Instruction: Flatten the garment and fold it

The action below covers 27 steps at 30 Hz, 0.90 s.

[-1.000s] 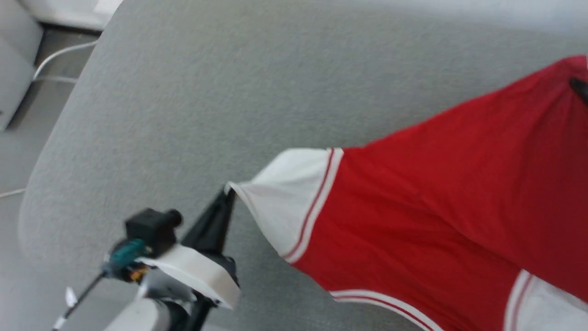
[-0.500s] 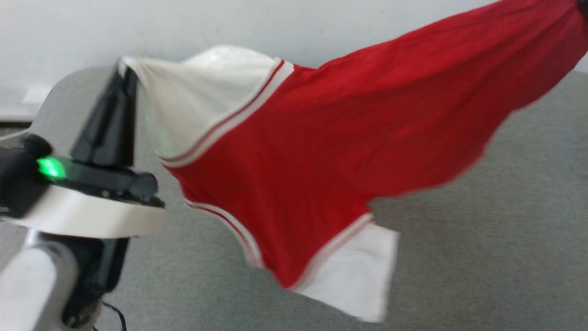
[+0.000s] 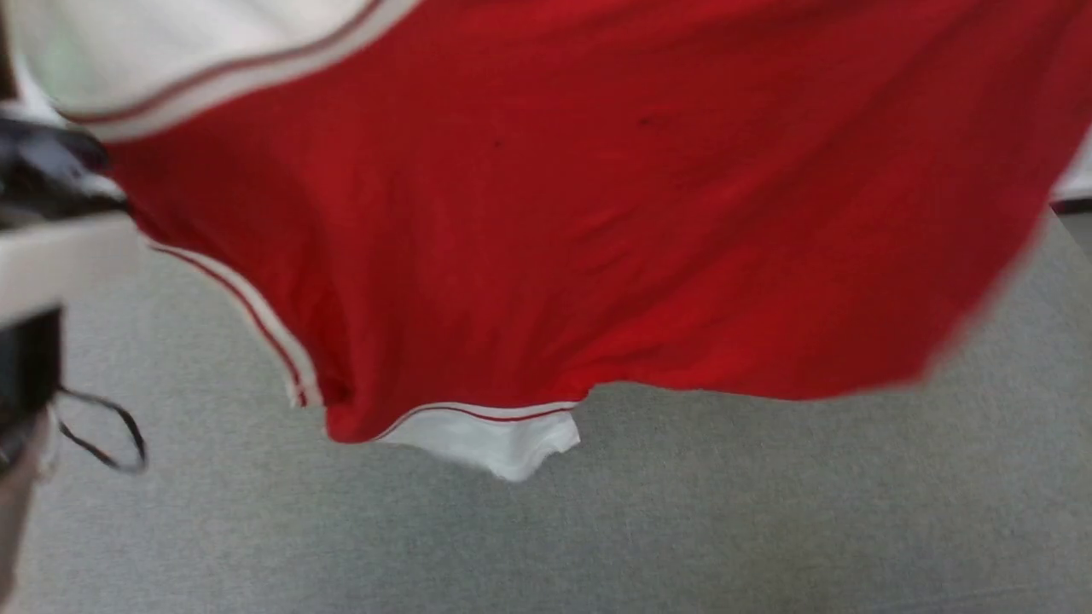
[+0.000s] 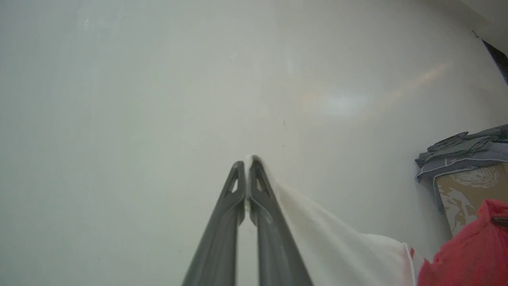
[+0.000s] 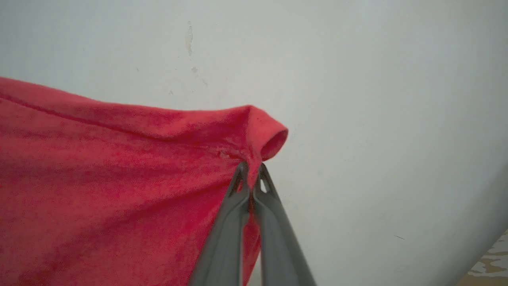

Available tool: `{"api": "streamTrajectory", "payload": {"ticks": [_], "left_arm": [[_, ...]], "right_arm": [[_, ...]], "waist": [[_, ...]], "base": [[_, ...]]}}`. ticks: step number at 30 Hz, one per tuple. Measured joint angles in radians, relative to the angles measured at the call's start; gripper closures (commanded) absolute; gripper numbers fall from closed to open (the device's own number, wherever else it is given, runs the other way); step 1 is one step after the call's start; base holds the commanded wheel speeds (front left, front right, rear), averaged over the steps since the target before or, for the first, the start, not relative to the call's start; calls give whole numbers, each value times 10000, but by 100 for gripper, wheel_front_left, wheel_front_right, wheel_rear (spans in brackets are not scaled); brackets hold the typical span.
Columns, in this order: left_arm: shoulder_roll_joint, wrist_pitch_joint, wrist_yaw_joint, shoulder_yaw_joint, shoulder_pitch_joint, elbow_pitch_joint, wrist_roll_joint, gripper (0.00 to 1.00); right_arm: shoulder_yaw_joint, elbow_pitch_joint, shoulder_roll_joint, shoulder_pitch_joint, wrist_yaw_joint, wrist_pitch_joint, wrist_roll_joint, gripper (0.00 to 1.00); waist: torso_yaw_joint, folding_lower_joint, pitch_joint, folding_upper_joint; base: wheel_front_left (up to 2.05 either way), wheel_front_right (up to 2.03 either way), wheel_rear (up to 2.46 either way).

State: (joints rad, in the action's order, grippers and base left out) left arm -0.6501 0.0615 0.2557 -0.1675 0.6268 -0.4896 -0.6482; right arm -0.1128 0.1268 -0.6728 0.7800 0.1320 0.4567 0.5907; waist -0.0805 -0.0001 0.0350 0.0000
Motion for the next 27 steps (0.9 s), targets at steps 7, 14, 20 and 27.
{"api": "streamTrajectory", "payload": {"ticks": [7, 14, 20, 27], "left_arm": [[-104, -360, -506, -107, 2479, 819, -178, 100], [33, -512, -1244, -562, 5012, 3093, -92, 100], [382, -178, -1858, -836, 7465, 5425, 198, 100], [811, 838, -2284, -1158, 10457, 8006, 1018, 100]], "right_arm": [[238, -88, -2, 914, 0, -240, -157, 100], [-109, -953, -73, 2748, 6, -1187, -698, 100], [-803, -2725, 232, 4860, 8, -1987, -1072, 100], [-1317, -5241, 844, 7421, 10, -3367, -1862, 100]], "waist": [[-226, 3, 820, 0], [-213, 5, 2193, 0], [-169, 7, 3522, -1], [-115, 6, 4943, 0]], "base": [[0, 0, 0], [0, 0, 0], [0, 0, 0], [0, 0, 0]]}}
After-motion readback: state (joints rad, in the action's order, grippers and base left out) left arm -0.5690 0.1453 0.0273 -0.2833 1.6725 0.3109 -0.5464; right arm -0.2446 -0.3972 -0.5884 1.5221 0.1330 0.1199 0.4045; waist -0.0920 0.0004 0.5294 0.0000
